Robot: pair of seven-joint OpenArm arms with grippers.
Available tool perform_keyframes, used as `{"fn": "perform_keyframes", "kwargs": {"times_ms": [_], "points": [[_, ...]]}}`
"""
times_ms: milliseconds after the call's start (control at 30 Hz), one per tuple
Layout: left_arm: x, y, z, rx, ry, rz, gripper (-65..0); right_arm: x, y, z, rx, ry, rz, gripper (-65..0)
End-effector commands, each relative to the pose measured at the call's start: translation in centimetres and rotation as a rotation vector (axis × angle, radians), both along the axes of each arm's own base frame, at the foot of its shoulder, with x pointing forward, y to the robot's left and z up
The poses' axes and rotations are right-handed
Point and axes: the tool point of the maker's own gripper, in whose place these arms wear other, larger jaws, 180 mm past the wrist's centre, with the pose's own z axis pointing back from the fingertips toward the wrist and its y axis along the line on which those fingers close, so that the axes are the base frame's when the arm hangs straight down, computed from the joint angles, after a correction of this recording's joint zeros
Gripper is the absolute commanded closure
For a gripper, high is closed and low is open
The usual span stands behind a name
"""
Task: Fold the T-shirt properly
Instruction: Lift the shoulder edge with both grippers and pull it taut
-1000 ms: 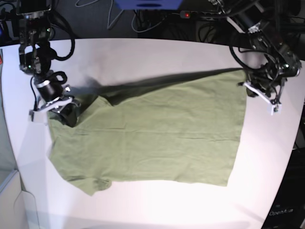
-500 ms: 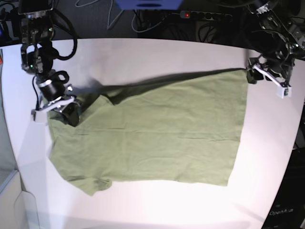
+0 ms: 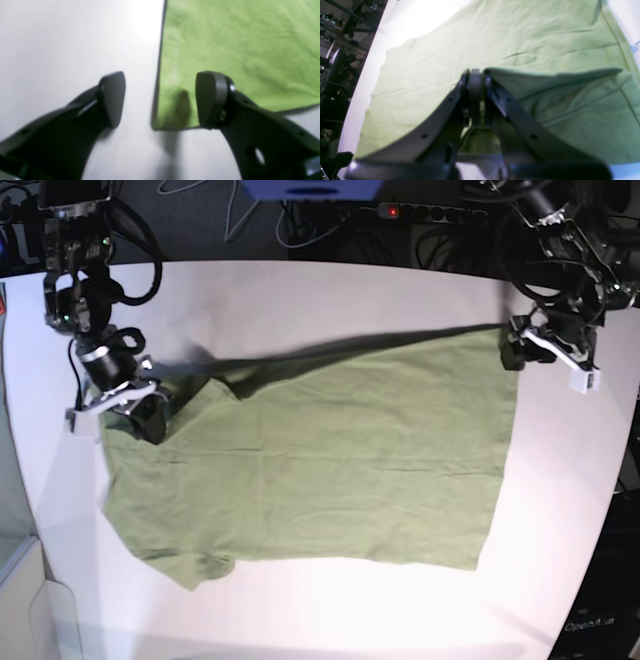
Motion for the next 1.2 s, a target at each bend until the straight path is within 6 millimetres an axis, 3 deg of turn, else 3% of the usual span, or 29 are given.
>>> {"fn": "perform_keyframes", "kwargs": {"times_ms": [0, 133, 367, 667, 800, 833, 900, 1167], "points": [[-2.2, -1.2, -2.0, 0.003, 0.133, -0.049, -42.4, 0.8, -0.4, 1.5, -0.004, -0.051, -0.007, -0.7], [-3.1, -1.9, -2.6, -0.002, 0.17, -0.076, -41.7, 0.8, -0.1, 1.5, -0.002, -0.052, -0.001, -0.7], [-4.4, -1.8, -2.9, -0.005, 0.251, -0.102, -27.1, 1.0, 0.1, 1.6, -0.001, -0.056, 0.004, -0.7], [-5.4, -2.3, -3.5, -0.014, 0.296, -0.116, -23.5, 1.1, 0.1, 1.7, -0.001, -0.058, 0.004, -0.7], [-4.7, -2.3, -3.2, -0.019, 0.285, -0.116, -3.7, 1.1, 0.4, 1.6, 0.01, -0.058, 0.001, -0.7], [-4.1, -2.3, -3.0, -0.018, 0.271, -0.114, -1.5, 1.0, 0.4, 1.6, 0.011, -0.058, 0.001, -0.7], [-3.8, -2.3, -2.8, -0.019, 0.273, -0.118, -4.2, 1.0, 0.4, 1.6, 0.011, -0.058, 0.001, -0.7], [-1.6, -1.5, -1.5, -0.047, 0.228, -0.05, -4.0, 1.0, 0.4, 1.6, 0.012, -0.057, 0.002, -0.7]]}}
